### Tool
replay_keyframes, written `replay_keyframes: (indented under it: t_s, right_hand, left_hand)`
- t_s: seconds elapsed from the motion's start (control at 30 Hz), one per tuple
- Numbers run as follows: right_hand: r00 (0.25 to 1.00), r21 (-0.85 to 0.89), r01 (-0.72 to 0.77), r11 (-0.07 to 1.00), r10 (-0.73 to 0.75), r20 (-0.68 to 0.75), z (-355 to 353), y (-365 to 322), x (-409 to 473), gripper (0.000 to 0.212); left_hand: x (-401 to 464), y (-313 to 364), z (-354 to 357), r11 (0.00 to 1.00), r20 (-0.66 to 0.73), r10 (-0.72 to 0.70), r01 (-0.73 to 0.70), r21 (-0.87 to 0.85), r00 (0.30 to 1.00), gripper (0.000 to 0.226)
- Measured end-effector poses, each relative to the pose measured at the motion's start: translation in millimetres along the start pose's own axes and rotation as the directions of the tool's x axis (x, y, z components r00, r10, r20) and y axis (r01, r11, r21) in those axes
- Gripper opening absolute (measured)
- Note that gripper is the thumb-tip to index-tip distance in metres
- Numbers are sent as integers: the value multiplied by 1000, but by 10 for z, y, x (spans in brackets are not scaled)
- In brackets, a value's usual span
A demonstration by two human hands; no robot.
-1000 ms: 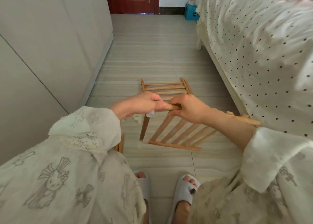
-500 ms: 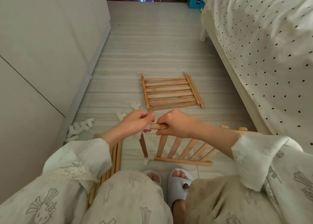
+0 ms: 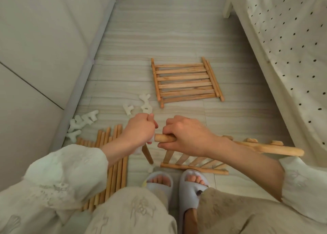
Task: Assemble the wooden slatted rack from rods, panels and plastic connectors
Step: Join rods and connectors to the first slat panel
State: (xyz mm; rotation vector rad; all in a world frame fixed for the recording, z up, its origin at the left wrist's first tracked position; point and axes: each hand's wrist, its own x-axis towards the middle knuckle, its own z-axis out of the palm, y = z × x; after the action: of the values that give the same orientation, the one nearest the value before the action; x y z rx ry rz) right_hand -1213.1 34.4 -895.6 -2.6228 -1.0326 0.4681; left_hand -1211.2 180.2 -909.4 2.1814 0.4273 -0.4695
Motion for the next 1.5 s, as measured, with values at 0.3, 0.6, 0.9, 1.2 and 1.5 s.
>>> replay_keyframes:
  t_s: [0.3,0.6,0.9,1.2,1.5]
  right_hand:
    - [995,-22,-67,998,68,78,37,-93,36,32]
    - [998,37,-49,998,47,40,98,-108,4,17]
    - [998,23,-58,998,57,31,51,-99,14,19]
    - [993,-97,-117,988,118,13,18,29,211,18]
    - [983,-52,-167,985,162,-84,-75,212,397,14]
  left_hand:
    - [-17,-84,27,975,-52,105,-92,202,993,30]
    - [-121,-138,81,920,-110,292,-248,302,950,23]
    - [-89,-73,75,943,-147,249,-205,262,957,35]
    - [39,88,-7,952,-107,-8,-25,-305,994,32]
    - [233,-714,332,824,-38,70,-79,-561,997,44]
